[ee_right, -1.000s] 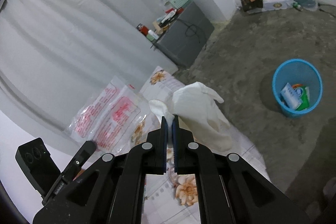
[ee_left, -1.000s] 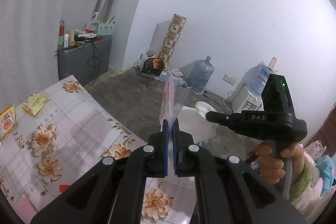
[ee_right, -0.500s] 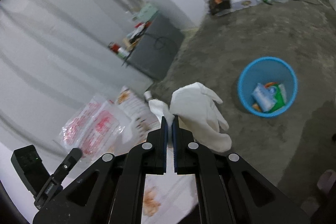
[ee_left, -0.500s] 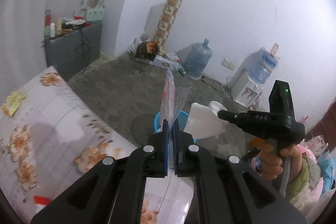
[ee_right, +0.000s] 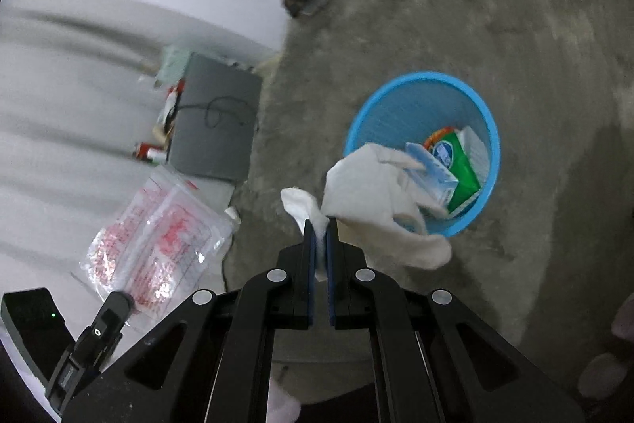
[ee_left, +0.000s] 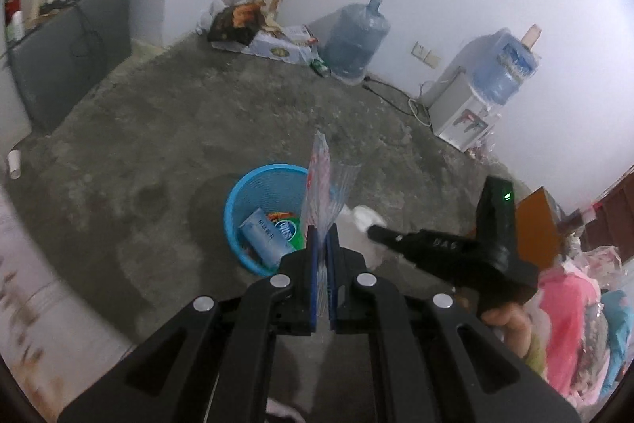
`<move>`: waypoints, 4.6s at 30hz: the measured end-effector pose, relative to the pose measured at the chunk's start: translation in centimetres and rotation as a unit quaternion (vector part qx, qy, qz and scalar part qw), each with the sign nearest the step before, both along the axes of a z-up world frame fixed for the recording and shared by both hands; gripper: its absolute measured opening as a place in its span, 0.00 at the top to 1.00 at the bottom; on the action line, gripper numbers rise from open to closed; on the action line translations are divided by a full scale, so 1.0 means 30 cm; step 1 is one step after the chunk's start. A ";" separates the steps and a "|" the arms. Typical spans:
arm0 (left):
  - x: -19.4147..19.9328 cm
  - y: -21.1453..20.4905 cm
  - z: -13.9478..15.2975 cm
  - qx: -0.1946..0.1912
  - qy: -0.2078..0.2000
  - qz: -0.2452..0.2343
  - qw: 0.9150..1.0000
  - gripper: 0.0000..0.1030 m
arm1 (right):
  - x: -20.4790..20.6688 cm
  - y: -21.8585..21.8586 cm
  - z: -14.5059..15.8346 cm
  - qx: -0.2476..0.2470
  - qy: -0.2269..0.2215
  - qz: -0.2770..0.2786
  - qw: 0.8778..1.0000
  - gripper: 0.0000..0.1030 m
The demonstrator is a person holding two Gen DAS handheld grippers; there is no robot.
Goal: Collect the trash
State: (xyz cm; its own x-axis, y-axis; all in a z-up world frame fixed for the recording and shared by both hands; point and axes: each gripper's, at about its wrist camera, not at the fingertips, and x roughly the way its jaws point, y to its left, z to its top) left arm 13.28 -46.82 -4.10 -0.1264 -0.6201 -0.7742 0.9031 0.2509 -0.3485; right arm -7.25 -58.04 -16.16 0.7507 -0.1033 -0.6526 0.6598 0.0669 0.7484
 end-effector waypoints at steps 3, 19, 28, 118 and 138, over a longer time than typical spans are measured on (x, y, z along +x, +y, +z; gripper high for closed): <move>-0.006 -0.113 -0.086 0.015 0.009 -0.001 1.000 0.94 | 0.018 -0.073 -0.092 0.021 -0.003 -0.012 1.000 0.92; 0.017 -0.188 -0.179 0.051 -0.010 0.032 0.998 0.39 | -0.066 -0.083 -0.286 0.066 0.048 -0.064 0.995 0.49; 0.022 0.156 0.147 -0.031 -0.020 0.102 0.994 0.24 | -0.042 0.012 -0.004 -0.033 0.014 -0.002 0.999 0.38; 0.188 2.458 -0.064 -0.057 -0.042 0.701 0.709 0.55 | 1.013 1.468 0.357 -0.154 0.031 0.567 0.809 0.34; 0.227 2.363 -0.139 0.044 -0.074 0.667 0.740 0.57 | 0.981 1.511 0.520 -0.165 -0.039 0.583 0.795 0.27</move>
